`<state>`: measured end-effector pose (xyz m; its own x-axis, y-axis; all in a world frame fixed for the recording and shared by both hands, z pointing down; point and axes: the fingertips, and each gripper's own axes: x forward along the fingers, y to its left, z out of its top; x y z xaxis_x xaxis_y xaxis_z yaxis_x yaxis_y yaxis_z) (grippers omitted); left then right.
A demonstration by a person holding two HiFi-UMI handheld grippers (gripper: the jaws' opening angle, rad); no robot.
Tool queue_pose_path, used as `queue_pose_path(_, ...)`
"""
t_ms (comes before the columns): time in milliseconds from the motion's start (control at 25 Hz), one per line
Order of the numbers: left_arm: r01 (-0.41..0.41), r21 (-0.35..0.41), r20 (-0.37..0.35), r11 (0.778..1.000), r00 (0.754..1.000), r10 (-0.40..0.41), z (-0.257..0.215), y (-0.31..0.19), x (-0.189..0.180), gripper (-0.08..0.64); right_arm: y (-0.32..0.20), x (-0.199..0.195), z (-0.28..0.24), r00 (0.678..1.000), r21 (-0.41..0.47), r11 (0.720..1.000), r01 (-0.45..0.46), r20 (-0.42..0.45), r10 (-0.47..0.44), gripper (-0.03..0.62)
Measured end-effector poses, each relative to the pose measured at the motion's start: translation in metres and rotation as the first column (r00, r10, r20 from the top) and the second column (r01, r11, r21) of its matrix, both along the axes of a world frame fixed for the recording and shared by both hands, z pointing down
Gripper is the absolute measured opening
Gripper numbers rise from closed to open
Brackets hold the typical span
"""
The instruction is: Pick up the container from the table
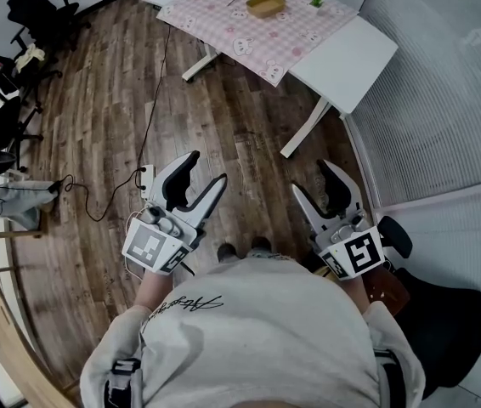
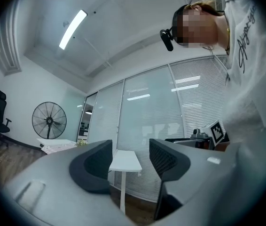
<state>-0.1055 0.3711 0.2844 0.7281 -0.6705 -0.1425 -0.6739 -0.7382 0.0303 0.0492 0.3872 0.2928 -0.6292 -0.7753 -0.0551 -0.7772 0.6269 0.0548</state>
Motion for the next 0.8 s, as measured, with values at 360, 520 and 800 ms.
queue_pose_path(360, -0.014, -0.007, 0.003, 1.000, 1.000, 0.014, 0.000, 0.004, -0.007, 0.296, 0.003, -0.004, -0.002, 0.999, -0.005, 1.000, -0.024, 0.021, 0.024, 0.291)
queue_pose_path(520, -0.019, -0.006, 0.006, 1.000, 1.000, 0.019, 0.001, 0.002, -0.009, 0.308, 0.001, -0.007, 0.001, 0.999, -0.006, 1.000, -0.030, 0.015, 0.030, 0.303)
queue_pose_path(800, -0.029, -0.009, 0.003, 1.000, 1.000, 0.029, 0.003, 0.002, -0.022, 0.314, 0.003, -0.019, 0.002, 0.999, -0.010, 0.999, -0.041, 0.001, 0.041, 0.315)
